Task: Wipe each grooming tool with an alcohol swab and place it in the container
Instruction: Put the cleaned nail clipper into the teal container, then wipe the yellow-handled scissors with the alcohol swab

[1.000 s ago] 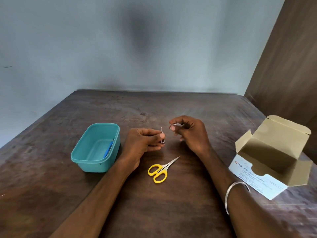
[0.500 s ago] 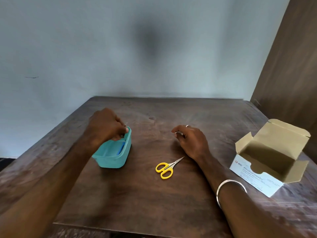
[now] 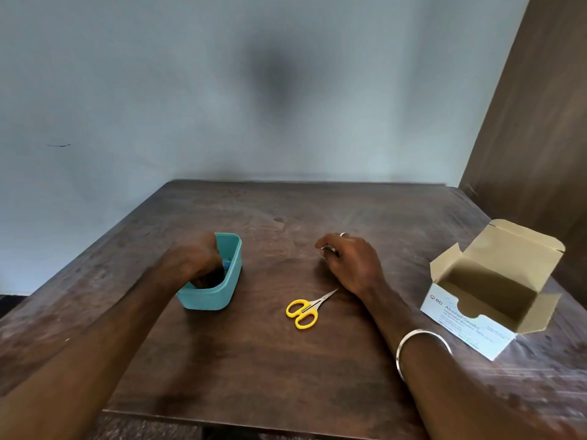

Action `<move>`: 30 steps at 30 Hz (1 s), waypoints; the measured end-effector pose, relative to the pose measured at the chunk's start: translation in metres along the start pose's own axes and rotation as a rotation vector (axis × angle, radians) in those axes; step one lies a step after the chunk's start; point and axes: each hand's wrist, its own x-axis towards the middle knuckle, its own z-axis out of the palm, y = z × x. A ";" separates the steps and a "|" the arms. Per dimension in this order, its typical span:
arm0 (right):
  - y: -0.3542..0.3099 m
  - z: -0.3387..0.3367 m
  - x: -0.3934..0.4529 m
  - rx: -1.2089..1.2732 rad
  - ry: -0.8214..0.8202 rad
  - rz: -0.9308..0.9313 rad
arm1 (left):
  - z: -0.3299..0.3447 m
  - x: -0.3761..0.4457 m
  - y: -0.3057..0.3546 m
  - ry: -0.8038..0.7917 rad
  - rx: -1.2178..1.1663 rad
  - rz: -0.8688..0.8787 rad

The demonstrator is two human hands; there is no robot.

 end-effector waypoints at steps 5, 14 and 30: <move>0.001 0.001 0.000 0.007 0.006 0.006 | -0.008 -0.010 0.005 0.032 -0.030 0.034; 0.005 -0.001 0.002 0.133 0.030 0.106 | -0.006 -0.053 0.042 0.417 0.151 0.409; 0.007 0.002 0.002 0.168 0.050 0.075 | 0.050 -0.066 0.068 -0.142 0.228 0.598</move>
